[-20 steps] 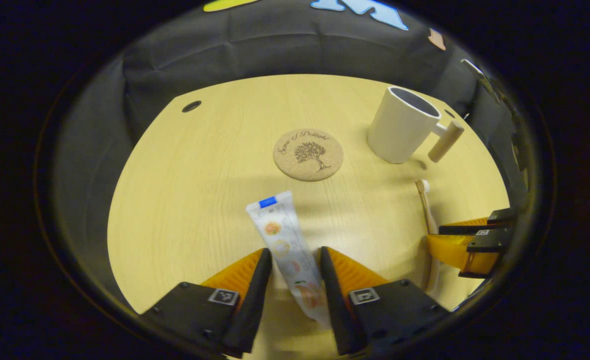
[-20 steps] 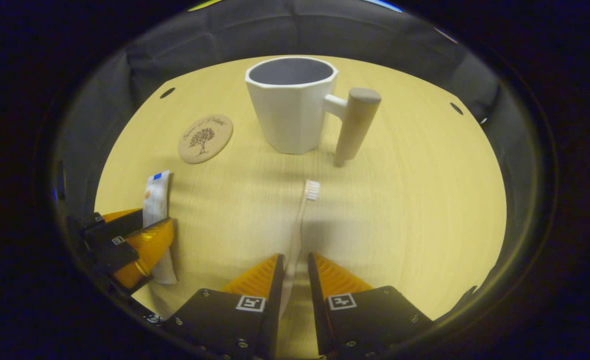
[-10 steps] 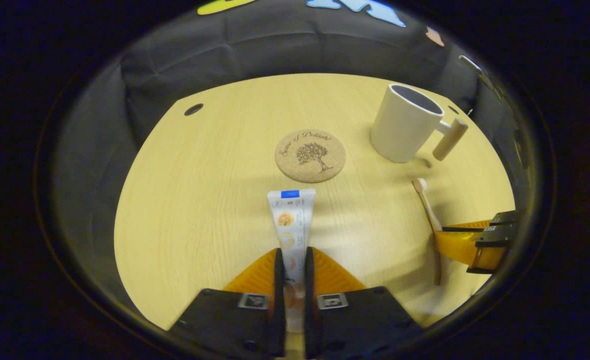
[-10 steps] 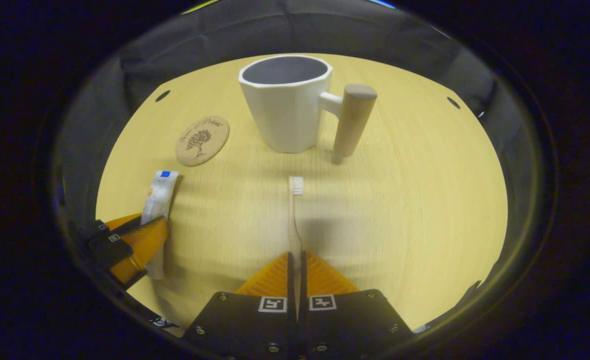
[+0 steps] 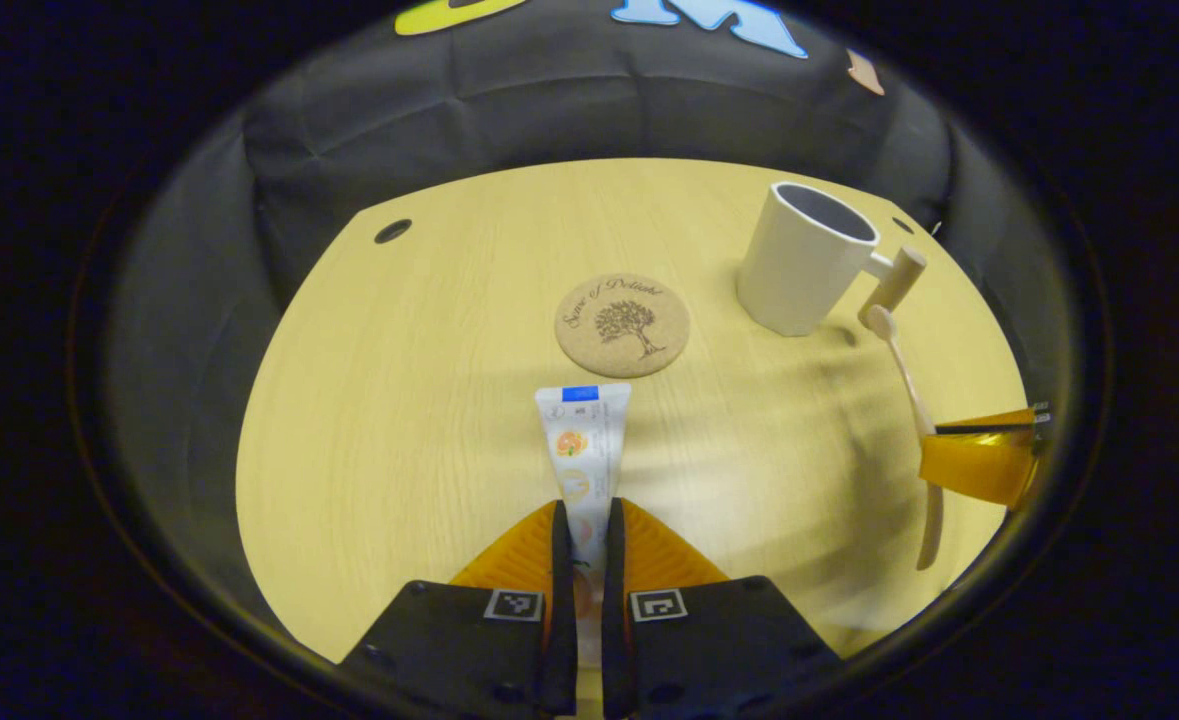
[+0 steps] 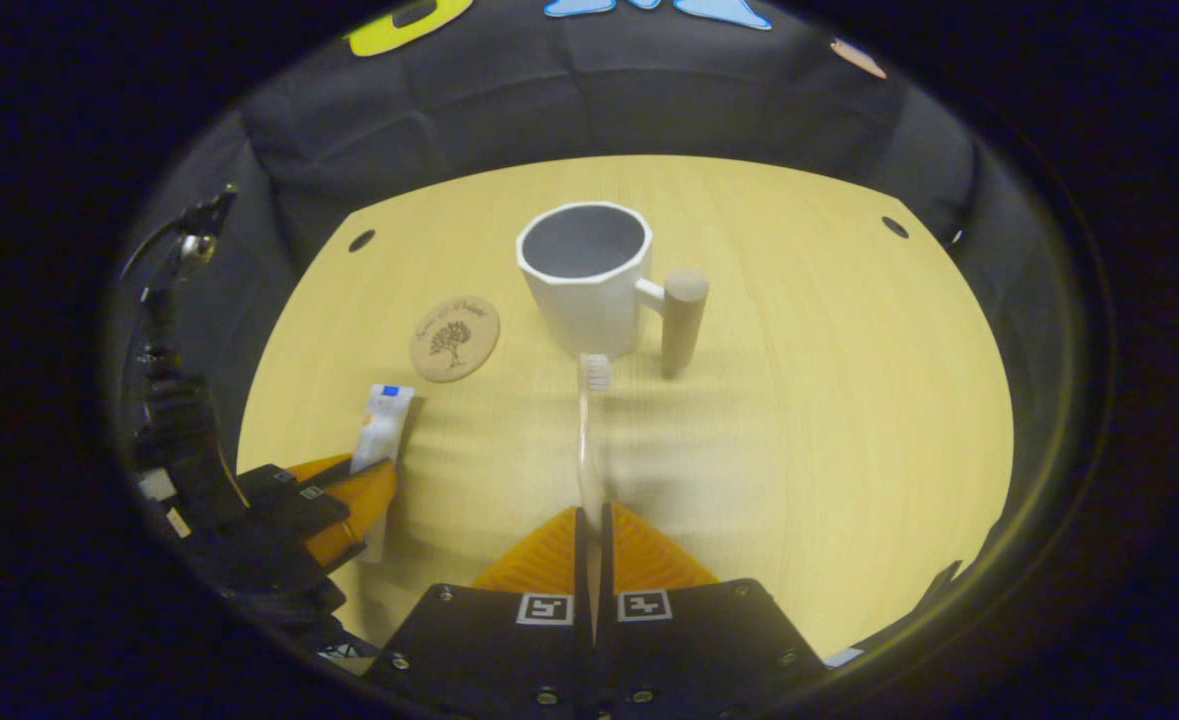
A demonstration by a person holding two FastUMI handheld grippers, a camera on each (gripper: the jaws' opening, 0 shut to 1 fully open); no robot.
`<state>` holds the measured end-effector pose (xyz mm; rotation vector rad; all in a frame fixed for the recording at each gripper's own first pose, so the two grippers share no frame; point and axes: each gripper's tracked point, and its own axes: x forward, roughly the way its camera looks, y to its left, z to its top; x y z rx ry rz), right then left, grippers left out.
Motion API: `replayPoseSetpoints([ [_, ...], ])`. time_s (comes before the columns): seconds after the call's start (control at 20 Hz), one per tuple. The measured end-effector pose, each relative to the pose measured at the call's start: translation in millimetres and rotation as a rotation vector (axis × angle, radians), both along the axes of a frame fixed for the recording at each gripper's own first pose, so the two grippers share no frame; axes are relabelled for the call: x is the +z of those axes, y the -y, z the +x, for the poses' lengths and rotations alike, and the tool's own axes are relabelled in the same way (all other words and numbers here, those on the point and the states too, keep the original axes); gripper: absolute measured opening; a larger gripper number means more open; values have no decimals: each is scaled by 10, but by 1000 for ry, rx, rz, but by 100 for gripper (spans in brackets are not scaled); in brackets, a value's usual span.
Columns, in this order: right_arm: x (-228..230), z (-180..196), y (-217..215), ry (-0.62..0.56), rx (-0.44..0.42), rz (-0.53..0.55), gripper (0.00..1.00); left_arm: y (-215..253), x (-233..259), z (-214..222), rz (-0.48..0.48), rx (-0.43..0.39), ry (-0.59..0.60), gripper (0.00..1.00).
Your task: Put the toothbrush and toothpaste on the desktop into the cup, then pick up the cup and place it on the coaster on the desktop.
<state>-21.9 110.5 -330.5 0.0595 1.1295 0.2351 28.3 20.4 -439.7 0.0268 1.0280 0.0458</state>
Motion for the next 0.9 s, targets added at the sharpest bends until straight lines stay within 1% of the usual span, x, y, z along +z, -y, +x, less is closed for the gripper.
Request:
replayPoseSetpoints([
  [0.2, 357, 67, -77, 60, 8, 39, 1, 12, 102, 35, -17, 6, 21, 17],
  [0.35, 552, 265, -146, 106, -17, 72, 1, 46, 171, 53, -42, 10, 35, 18],
  [0.6, 724, 774, -184, 181, -52, 83, 2, 69, 243, 53, -54, 3, 46, 17],
  [0.8, 792, 1216, -157, 222, -96, 97, 1, 56, 250, -6, -68, 14, 38, 17],
  [0.9, 803, 1448, -127, 238, -121, 103, 1, -26, 281, -73, -66, 24, 30, 17],
])
